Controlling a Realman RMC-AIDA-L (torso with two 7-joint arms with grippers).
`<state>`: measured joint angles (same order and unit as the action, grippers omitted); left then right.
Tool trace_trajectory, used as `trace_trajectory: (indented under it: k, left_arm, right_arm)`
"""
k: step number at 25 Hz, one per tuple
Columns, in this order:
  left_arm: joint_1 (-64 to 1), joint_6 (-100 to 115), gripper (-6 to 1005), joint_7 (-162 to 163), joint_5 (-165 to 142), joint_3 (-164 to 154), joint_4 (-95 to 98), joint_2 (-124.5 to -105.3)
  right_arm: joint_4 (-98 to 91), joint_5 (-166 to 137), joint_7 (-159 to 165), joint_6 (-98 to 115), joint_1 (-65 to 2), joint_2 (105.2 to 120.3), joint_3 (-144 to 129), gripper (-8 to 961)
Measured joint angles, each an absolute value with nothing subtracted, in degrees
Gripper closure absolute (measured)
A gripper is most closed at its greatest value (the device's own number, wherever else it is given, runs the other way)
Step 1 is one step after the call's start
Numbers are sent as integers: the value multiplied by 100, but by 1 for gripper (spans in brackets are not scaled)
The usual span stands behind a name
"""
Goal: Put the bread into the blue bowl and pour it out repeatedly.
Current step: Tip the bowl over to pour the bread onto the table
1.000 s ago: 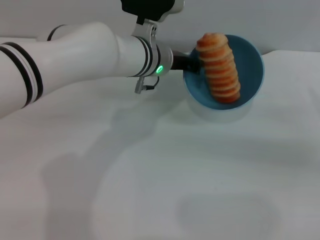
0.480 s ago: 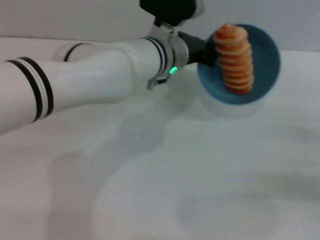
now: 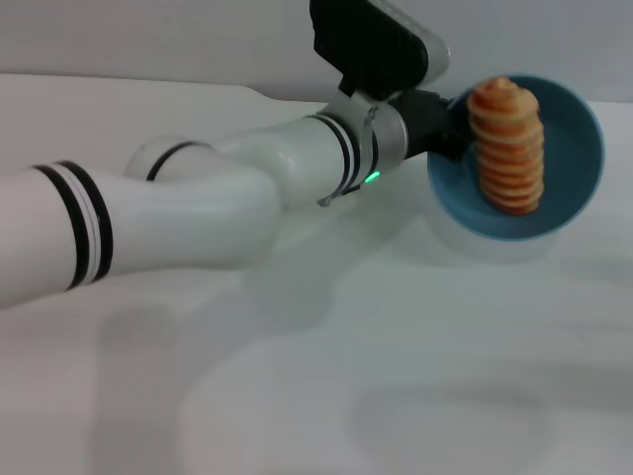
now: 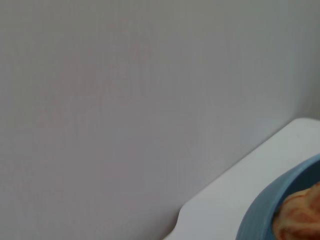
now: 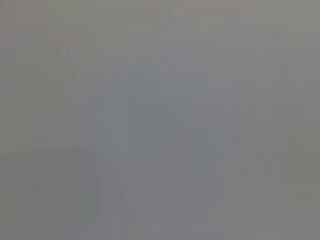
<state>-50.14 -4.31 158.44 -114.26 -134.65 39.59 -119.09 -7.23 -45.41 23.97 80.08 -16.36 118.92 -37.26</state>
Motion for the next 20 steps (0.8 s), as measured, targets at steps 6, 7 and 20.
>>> trace_trajectory:
  k: [6, 7, 20]
  left_arm:
    - [-5059, -1149, 999, 15844, -11426, -13707, 3944, -11909]
    - [-5078, -1236, 999, 15844, -11426, -13696, 3934, -11909]
    - [-5070, -2179, 1000, 15909, -11414, -14324, 3932, -11909]
  right_arm:
    - [-662, -4541, 2410, 8032, -1712, 11892, -3760, 496]
    - [-663, -4541, 2411, 8033, -1719, 11891, -3769, 495]
    - [-640, -4424, 2397, 8034, -1773, 11907, -3675, 485]
